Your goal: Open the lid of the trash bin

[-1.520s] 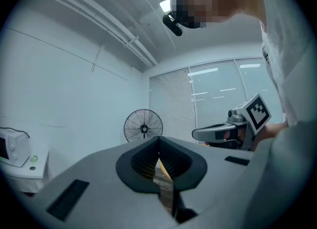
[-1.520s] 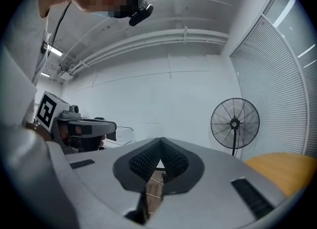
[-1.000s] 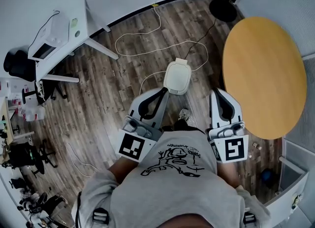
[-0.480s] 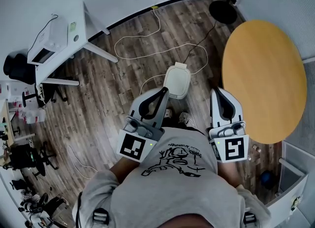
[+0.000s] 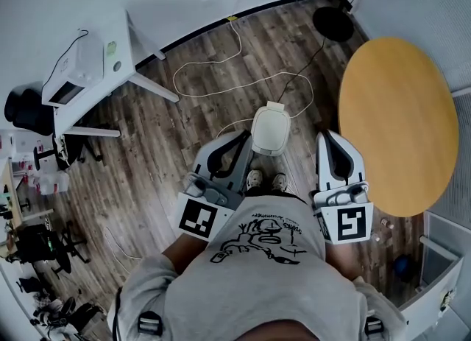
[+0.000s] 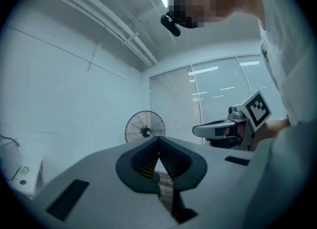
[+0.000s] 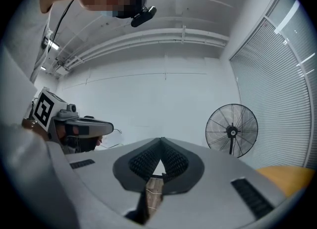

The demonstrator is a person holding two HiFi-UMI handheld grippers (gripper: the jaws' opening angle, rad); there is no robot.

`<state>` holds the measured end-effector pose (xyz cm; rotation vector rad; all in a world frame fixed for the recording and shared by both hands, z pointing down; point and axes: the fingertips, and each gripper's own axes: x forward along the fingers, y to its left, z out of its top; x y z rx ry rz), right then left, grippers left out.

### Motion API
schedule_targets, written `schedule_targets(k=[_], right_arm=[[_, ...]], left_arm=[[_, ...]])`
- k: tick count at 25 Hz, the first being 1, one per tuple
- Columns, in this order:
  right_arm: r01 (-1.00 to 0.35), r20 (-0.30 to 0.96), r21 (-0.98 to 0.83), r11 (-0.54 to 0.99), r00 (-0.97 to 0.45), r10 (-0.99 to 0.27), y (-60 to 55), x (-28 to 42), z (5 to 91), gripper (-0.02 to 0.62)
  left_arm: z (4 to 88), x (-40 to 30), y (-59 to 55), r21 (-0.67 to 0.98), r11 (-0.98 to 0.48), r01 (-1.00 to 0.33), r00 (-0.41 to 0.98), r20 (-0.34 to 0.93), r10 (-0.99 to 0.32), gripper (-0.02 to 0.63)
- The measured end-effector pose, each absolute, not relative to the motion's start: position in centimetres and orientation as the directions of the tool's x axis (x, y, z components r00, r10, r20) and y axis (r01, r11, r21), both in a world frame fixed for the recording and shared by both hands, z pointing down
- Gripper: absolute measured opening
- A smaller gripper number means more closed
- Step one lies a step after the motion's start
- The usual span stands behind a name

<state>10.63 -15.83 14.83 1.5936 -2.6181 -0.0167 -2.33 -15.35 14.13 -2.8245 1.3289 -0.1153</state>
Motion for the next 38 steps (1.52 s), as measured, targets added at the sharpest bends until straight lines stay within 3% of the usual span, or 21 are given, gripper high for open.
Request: schedule_targets(k=[24, 38], right_arm=[[-0.89, 0.12, 0.064, 0.451, -0.442, -0.889, -15.6, 9.4, 17.8, 0.006], [-0.87, 0.233, 0.026, 0.492, -0.473, -0.85, -15.6, 7.2, 24.2, 0.032]], left_arm=[[17.9, -3.3, -15.5, -0.01, -0.665, -0.747, 0.659, 0.123, -0.742, 0.015], [23.4, -4.1, -17.2, 0.028, -0.645, -0.764, 0.64, 0.163, -0.751, 0.015]])
